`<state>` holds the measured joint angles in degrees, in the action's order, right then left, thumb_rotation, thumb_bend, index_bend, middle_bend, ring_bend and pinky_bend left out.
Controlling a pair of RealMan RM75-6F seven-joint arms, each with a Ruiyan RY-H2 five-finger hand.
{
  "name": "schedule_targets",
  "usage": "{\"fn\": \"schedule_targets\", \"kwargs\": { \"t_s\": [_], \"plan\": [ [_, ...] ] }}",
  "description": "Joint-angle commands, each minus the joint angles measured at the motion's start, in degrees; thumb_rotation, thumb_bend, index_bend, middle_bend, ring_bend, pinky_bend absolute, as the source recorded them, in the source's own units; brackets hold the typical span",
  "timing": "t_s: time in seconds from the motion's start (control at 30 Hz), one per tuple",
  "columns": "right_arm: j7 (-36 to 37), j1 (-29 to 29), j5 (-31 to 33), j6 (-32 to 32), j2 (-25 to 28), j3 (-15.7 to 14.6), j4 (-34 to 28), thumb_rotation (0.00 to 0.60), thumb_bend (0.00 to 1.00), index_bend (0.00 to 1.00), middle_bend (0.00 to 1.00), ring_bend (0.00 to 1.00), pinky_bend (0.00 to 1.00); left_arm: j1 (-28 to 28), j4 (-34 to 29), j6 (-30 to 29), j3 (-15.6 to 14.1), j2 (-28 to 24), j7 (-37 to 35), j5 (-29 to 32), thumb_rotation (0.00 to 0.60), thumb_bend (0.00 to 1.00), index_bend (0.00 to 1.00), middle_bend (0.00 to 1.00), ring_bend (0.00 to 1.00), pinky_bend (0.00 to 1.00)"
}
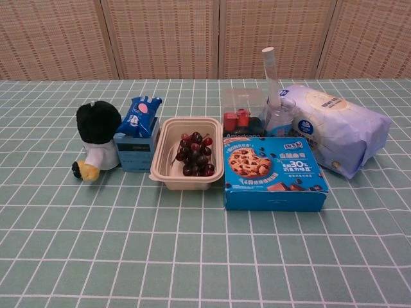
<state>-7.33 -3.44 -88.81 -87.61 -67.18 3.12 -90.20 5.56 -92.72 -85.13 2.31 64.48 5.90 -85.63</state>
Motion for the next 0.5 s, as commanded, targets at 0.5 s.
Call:
{"fn": "schedule_targets", "kwargs": {
  "t_s": [0.5],
  "plan": [
    [6.5,-2.9,1.8,0.8,-1.0,4.0,1.8,0.600,0.22,0.36,0.57,0.66,0.90,0.1,1.1,1.0,0.4,0.3,-0.2,1.8,0.600,0.07,0.64,0.87,0.62,0.62]
  ]
}}
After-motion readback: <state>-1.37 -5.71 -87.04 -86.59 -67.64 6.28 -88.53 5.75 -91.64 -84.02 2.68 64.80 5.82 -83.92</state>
